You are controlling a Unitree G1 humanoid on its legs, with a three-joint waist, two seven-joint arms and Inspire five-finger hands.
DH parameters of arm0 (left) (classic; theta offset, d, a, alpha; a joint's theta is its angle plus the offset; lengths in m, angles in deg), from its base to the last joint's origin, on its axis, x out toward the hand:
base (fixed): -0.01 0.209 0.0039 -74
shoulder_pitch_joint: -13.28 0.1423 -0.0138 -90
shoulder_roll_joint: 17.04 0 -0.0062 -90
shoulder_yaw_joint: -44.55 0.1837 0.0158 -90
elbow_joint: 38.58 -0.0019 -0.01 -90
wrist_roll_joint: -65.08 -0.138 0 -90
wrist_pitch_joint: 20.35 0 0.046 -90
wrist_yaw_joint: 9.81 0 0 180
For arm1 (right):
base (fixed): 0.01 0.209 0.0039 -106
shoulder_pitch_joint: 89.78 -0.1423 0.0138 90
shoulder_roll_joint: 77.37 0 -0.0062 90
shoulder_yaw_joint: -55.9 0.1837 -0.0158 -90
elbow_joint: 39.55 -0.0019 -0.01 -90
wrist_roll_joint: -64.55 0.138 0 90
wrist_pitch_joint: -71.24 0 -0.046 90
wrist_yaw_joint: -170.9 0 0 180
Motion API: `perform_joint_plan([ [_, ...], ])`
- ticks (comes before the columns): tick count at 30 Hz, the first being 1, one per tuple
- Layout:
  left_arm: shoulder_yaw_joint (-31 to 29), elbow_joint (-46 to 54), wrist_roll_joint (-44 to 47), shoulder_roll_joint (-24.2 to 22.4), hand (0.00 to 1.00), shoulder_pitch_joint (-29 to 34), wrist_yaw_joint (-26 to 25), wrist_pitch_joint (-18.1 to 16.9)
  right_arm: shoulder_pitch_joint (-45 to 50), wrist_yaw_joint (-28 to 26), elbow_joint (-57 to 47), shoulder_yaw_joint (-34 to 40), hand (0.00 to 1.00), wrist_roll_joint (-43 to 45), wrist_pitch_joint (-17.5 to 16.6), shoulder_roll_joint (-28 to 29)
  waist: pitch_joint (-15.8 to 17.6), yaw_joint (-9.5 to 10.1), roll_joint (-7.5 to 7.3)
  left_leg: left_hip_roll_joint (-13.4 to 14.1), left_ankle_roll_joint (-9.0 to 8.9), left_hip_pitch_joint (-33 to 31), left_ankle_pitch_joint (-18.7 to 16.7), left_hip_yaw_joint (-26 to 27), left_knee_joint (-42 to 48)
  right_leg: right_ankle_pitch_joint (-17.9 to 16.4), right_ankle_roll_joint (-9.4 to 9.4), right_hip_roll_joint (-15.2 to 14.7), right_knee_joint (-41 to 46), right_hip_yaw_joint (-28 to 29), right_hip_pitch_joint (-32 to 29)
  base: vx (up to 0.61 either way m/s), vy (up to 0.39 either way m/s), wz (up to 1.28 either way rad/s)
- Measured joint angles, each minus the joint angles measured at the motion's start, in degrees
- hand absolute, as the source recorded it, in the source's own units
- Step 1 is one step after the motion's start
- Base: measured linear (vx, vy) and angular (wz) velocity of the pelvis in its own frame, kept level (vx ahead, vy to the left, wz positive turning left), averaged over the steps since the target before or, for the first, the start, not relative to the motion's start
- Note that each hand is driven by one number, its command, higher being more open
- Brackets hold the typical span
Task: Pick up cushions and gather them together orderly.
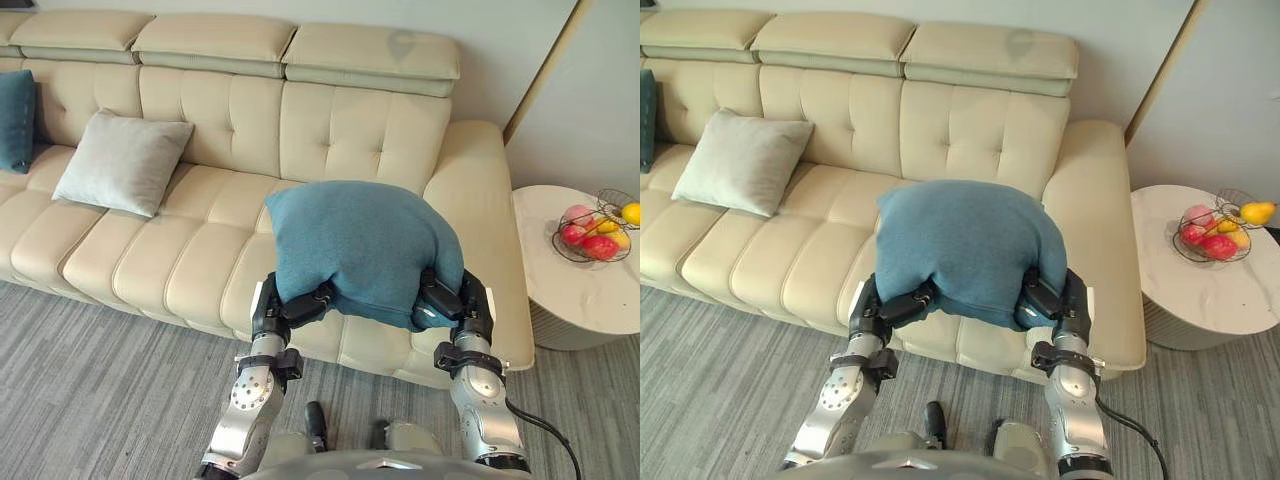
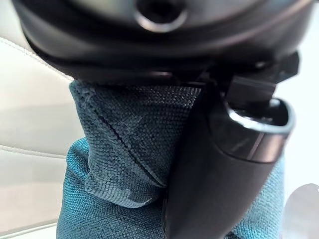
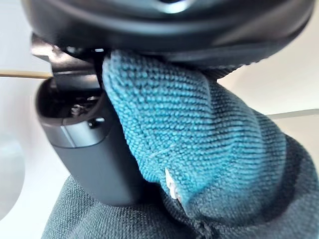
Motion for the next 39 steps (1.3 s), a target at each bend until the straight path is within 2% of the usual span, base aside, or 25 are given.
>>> perform_joint_plan([
  [1,0.2,-0.1,0.0,-0.5,0.0,0.1,0.2,0.1,0.5,0.0,-0.1,0.2,0.0,0.1,0.0,-0.1,0.0,-0.45,0.17,-0.1,-0.3,-0.1,-0.8,-1.0,1.1,0.3,-0.91,-0.1,-0.1,-0.8,0.7,0.18,-0.129,0.73],
  [2,0.7,0.0,0.0,-1.2,0.0,0.4,0.4,0.1,1.7,0.0,-0.8,0.4,0.0,0.3,0.0,-0.2,-0.2,-0.2,0.65,0.7,-1.71,-0.8,-2.3,-2.1,3.9,0.3,-0.98,0.2,-1.9,-2.6,2.8,0.19,-0.125,0.56],
  [4,0.7,0.0,0.0,-2.1,0.0,0.6,0.7,0.2,3.3,0.0,-2.7,0.5,0.0,0.5,0.1,0.0,-0.3,-0.2,0.75,2.4,-3.15,-2.2,-5.6,-1.8,9.8,0.4,-1.05,0.9,-3.9,-4.5,5.6,0.18,-0.136,0.43],
  [5,0.7,0.0,0.0,-2.5,0.0,0.8,0.9,0.2,4.6,0.1,-4.5,0.5,0.0,0.6,0.3,0.0,-0.2,-0.07,0.94,4.1,-3.83,-3.1,-7.9,-0.5,14.2,0.4,-1.05,1.8,-4.8,-5.1,7.3,0.17,-0.112,0.24],
  [6,0.7,0.0,0.1,-3.3,0.0,1.5,1.3,0.1,7.4,0.1,-8.7,0.5,0.0,0.9,0.4,0.1,-0.1,0.99,1.43,7.1,-4.48,-4.8,-11.3,2.7,23.2,0.3,-1.07,3.3,-5.8,-5.3,10.4,0.2,-0.086,0.08],
  [7,0.7,0.0,0.1,-3.6,0.0,2.1,1.4,0.1,8.9,0.1,-11.7,0.4,0.0,1.0,0.4,0.0,-0.1,1.73,1.39,9.1,-4.28,-6.5,-12.2,5.6,29.7,0.2,-1.24,3.8,-6.9,-4.9,12.6,0.17,-0.022,-0.15],
  [8,0.6,0.1,0.1,-3.9,0.0,2.4,1.5,0.1,9.5,0.2,-13.9,0.3,0.0,1.0,0.4,-0.1,-0.2,2.35,1.3,10.5,-3.17,-7.5,-13.3,7.7,33.9,-0.2,-1.81,3.7,-7.4,-4.1,13.6,0.22,0.015,-0.34],
  [9,0.5,0.4,0.1,-4.1,0.0,2.7,1.6,0.0,9.4,0.2,-15.5,0.3,0.0,1.0,0.3,-0.1,-0.4,2.73,1.5,12.5,-2.79,-8.5,-14.9,8.9,36.1,-0.9,-2.56,3.7,-7.6,-3.3,14.0,0.21,0.052,-0.47],
  [10,0.5,0.4,0.1,-4.5,0.0,2.7,1.9,-0.1,9.0,0.3,-16.6,0.3,0.0,1.0,0.0,-0.1,-0.5,2.82,1.69,14.5,-3.33,-9.2,-15.7,8.3,35.0,-1.2,-2.54,3.4,-7.5,-2.0,14.1,0.2,0.076,-0.41],
  [11,0.5,0.4,0.1,-4.5,0.0,2.7,2.0,-0.1,8.9,0.3,-16.6,0.3,0.0,1.0,-0.1,-0.1,-0.5,2.83,1.61,14.7,-3.4,-9.2,-15.8,7.9,34.1,-1.3,-2.53,3.1,-7.4,-1.6,14.1,0.12,0.097,-0.33],
  [12,0.5,0.4,0.1,-4.5,0.0,2.7,2.2,-0.1,8.7,0.5,-16.6,0.3,0.0,1.0,-0.1,-0.1,-0.5,2.83,1.52,14.7,-3.54,-9.0,-15.7,6.5,31.6,-1.6,-2.12,2.4,-7.1,-0.9,14.2,0.11,0.159,-0.31],
  [13,0.5,0.5,0.1,-4.5,0.0,2.9,2.6,-0.1,8.8,0.7,-16.6,0.4,0.0,1.0,-0.1,-0.1,-0.5,2.83,1.27,14.1,-4.91,-8.4,-14.6,3.4,25.7,-2.4,-0.97,1.1,-6.7,0.5,14.1,0.17,0.31,-0.36],
  [14,0.5,0.6,0.1,-4.5,0.0,3.1,2.7,-0.1,8.8,0.8,-16.6,0.4,0.0,1.0,-0.1,-0.1,-0.5,2.85,1.36,13.9,-5.52,-7.8,-13.9,1.9,22.5,-2.8,-0.28,0.8,-6.4,1.2,14.1,0.14,0.276,-0.43],
  [15,0.5,0.6,0.1,-4.5,0.0,3.4,2.7,-0.1,8.8,0.8,-16.3,0.4,0.0,0.9,0.0,-0.1,-1.1,2.86,2.33,13.7,-7.6,-6.3,-9.5,-0.8,17.4,-3.8,1.1,0.6,-5.3,2.3,13.9,0.16,0.295,-0.45],
  [16,0.5,0.5,0.1,-4.1,0.0,4.1,2.6,0.0,8.6,0.8,-14.8,0.0,0.0,0.9,0.0,-0.1,-1.3,2.95,1.87,12.7,-10.18,-4.2,-5.7,-0.9,15.8,-4.7,2.31,0.0,-4.1,4.0,14.0,0.12,0.217,-0.39],
  [17,0.5,0.7,0.1,-3.5,0.0,4.2,2.6,0.0,8.8,0.8,-13.3,-0.2,0.0,0.9,0.1,1.1,-1.6,2.68,0.16,11.0,-9.77,-3.7,-5.8,-0.8,16.0,-4.9,2.63,-1.7,-4.2,5.4,14.0,0.15,0.27,-0.24],
  [18,0.5,0.7,0.1,-3.3,0.0,4.0,2.5,0.0,8.6,0.8,-12.7,-0.2,0.0,0.9,0.2,1.5,-1.4,2.65,-0.53,10.4,-9.72,-3.8,-5.9,-1.0,16.6,-5.1,3.04,-2.3,-4.4,6.0,14.0,0.12,0.262,-0.16],
  [20,0.5,0.7,0.1,-2.3,0.0,4.3,1.9,0.0,7.7,0.8,-10.7,-0.8,0.0,0.9,0.3,1.8,-1.6,2.83,-1.42,9.0,-8.53,-3.6,-6.6,-0.5,17.1,-4.8,3.84,-3.7,-4.9,7.5,14.0,0.07,0.189,-0.22],
  [26,0.6,0.7,0.0,-1.8,0.0,4.4,1.9,0.0,7.7,0.8,-9.9,-1.0,0.0,0.9,0.3,1.8,-1.6,2.79,-1.57,7.7,-8.16,-2.1,-6.9,-0.5,14.7,-4.3,4.7,-4.3,-6.6,9.6,14.1,-0.01,0.076,-0.15],
  [30,0.8,0.7,-2.1,-1.5,0.0,4.4,1.9,0.0,7.6,1.1,-7.2,-1.0,0.0,-0.7,0.3,1.5,-2.1,2.24,-2.17,7.2,-8.26,-1.4,-5.9,-0.3,12.1,-2.5,5.28,-4.6,-9.2,10.6,13.9,-0.02,0.033,-0.17],
  [34,1.1,0.6,-2.3,-0.4,0.0,2.6,0.8,0.0,3.7,2.4,-4.1,-1.3,0.0,-3.5,0.3,0.7,-2.4,2.16,-2.64,7.2,-7.81,-4.8,-3.9,1.1,9.3,0.1,5.54,-4.5,-11.4,12.6,9.0,-0.02,0.035,-0.22],
  [38,1.0,0.5,-2.7,-0.3,0.0,-2.2,-2.5,0.0,-2.0,5.0,-3.0,-2.8,0.0,-6.0,0.6,-0.7,-1.7,2.15,-2.43,7.3,-7.28,-9.6,-1.9,2.0,7.5,3.1,5.73,-4.4,-12.7,13.4,3.4,-0.03,0.044,-0.19],
  [39,1.0,0.5,-2.8,-0.3,0.0,-5.1,-4.2,0.0,-4.6,6.1,-3.0,-3.2,0.0,-7.1,0.8,-0.7,-1.1,2.34,-2.35,7.4,-7.06,-11.0,-1.4,2.6,7.2,3.9,5.92,-4.4,-12.6,13.5,1.5,-0.04,0.041,-0.18],
])
